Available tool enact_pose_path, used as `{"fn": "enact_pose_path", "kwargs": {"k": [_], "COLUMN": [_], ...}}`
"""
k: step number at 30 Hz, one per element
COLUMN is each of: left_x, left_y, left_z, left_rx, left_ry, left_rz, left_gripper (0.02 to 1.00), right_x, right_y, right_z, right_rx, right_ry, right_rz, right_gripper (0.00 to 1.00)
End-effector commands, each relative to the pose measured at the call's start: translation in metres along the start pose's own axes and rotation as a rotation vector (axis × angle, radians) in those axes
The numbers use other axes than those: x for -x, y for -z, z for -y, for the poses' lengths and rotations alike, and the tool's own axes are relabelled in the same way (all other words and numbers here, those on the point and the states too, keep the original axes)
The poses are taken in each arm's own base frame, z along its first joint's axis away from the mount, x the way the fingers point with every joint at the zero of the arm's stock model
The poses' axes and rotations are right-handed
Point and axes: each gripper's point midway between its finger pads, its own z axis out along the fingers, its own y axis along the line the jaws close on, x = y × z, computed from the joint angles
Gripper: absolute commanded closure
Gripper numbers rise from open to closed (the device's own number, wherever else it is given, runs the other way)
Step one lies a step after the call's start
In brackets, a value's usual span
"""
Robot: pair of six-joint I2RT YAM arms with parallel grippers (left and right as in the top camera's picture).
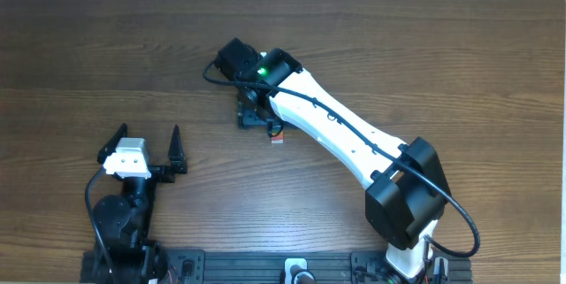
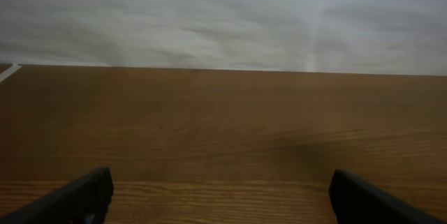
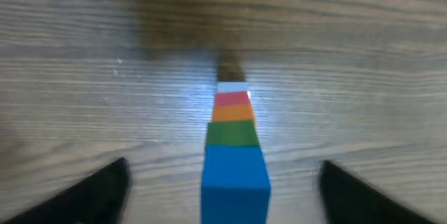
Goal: Stack Cubes
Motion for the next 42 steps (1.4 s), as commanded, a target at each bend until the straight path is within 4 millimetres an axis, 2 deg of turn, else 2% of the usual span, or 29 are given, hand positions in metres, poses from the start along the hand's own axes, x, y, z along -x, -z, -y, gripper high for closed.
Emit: {"fn": "enact_pose_path", "kwargs": {"k": [1, 5, 8, 11, 12, 13, 16, 18, 20, 21, 25, 30, 34, 39, 42], "left_x": [-0.001, -0.001, -0.001, -0.001, -0.001, -0.001, -0.001, -0.001, -0.001, -0.001, -0.001, -0.001, -0.001, -0.001, -0.001], "left_y": [0.000, 0.000, 0.000, 0.000, 0.000, 0.000, 0.000, 0.000, 0.000, 0.000, 0.000, 0.000, 0.000, 0.000, 0.000], "left_z": [0.000, 0.000, 0.000, 0.000, 0.000, 0.000, 0.000, 0.000, 0.000, 0.000, 0.000, 0.000, 0.000, 0.000, 0.000], "left_rx": [-0.005, -0.005, -0.005, -0.005, -0.005, -0.005, -0.005, -0.005, -0.005, -0.005, -0.005, -0.005, -0.005, -0.005, -0.005], "left_ry": [-0.014, -0.014, -0.014, -0.014, -0.014, -0.014, -0.014, -0.014, -0.014, -0.014, -0.014, -0.014, -0.014, -0.014, -0.014], "left_rz": [0.002, 0.002, 0.002, 0.002, 0.002, 0.002, 0.002, 0.002, 0.002, 0.002, 0.002, 0.002, 0.002, 0.002, 0.002], "left_gripper": [0.018, 0.018, 0.018, 0.018, 0.018, 0.018, 0.018, 0.018, 0.018, 0.018, 0.018, 0.018, 0.020, 0.018, 0.018], "right_x": [0.020, 0.052, 0.071, 0.088, 0.094, 0.095, 0.089, 0.077, 0.058, 0.037, -0.011, -0.047, -0.058, -0.061, -0.059], "right_y": [-0.004, 0.014, 0.034, 0.060, 0.075, 0.082, 0.098, 0.104, 0.110, 0.111, 0.106, 0.097, 0.099, 0.098, 0.099], "right_z": [0.005, 0.015, 0.039, 0.086, 0.117, 0.131, 0.173, 0.195, 0.214, 0.227, 0.239, 0.244, 0.250, 0.258, 0.242], "right_rx": [-0.009, 0.000, -0.014, -0.027, -0.043, -0.050, -0.068, -0.072, -0.071, -0.070, -0.057, 0.006, 0.029, 0.031, 0.134], "right_ry": [0.020, 0.060, 0.053, 0.009, -0.015, -0.022, -0.063, -0.093, -0.127, -0.136, -0.118, -0.133, -0.135, -0.140, -0.099], "right_rz": [0.067, 0.188, 0.249, 0.289, 0.312, 0.324, 0.371, 0.411, 0.459, 0.498, 0.579, 0.738, 0.902, 1.043, 1.119], "right_gripper": [0.007, 0.009, 0.009, 0.007, 0.009, 0.007, 0.009, 0.007, 0.007, 0.007, 0.009, 0.009, 0.007, 0.007, 0.007]}}
